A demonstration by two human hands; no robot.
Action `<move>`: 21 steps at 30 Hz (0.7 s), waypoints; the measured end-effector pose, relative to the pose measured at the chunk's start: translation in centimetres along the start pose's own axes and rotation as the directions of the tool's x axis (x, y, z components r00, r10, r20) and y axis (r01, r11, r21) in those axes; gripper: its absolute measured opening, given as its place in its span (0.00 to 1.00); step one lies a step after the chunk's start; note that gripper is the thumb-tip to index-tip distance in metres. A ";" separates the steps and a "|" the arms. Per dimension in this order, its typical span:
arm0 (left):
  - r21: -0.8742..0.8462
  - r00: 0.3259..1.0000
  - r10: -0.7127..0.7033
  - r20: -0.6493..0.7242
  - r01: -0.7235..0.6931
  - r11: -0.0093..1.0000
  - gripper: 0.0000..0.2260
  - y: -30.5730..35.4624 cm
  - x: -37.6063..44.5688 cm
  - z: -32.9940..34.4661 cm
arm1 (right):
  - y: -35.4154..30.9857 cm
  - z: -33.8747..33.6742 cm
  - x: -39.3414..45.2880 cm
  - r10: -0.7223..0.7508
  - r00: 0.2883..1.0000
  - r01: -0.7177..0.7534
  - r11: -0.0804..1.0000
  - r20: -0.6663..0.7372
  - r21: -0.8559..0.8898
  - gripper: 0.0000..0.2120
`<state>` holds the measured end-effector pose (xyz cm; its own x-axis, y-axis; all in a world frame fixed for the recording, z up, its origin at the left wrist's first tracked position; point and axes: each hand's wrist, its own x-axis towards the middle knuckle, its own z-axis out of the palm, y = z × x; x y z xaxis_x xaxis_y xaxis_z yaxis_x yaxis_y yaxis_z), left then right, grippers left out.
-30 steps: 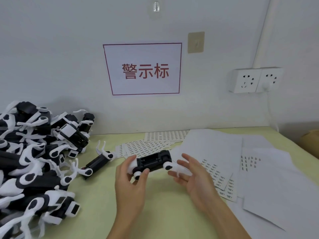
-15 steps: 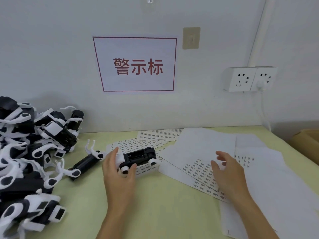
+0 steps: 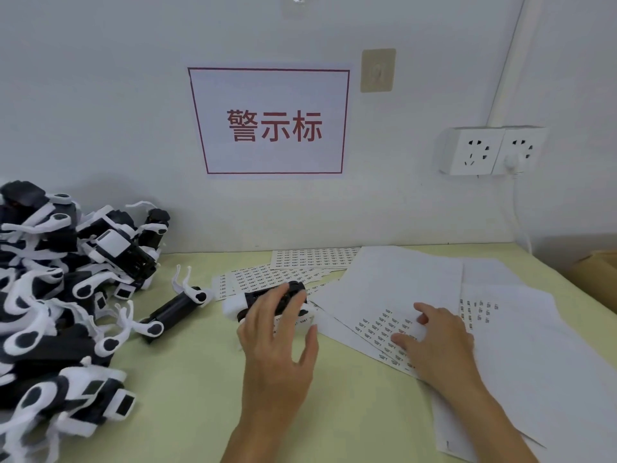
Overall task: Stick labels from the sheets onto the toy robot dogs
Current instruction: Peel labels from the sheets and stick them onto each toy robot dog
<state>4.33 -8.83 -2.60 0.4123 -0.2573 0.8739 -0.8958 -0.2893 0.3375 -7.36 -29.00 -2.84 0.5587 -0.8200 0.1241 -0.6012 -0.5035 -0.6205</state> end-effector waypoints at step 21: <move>-0.307 0.831 -0.148 0.536 0.356 0.883 0.14 1.9 -1.4 1.3 | -5.4 0.7 -5.2 -0.092 0.959 -0.141 0.664 0.267 0.734 0.06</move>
<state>2.27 -10.22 -3.62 0.5642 -0.6656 0.4885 -0.6952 -0.0637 0.7160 -6.67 -21.86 -0.68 0.7436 -0.6679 -0.0309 -0.0587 -0.0191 -0.9981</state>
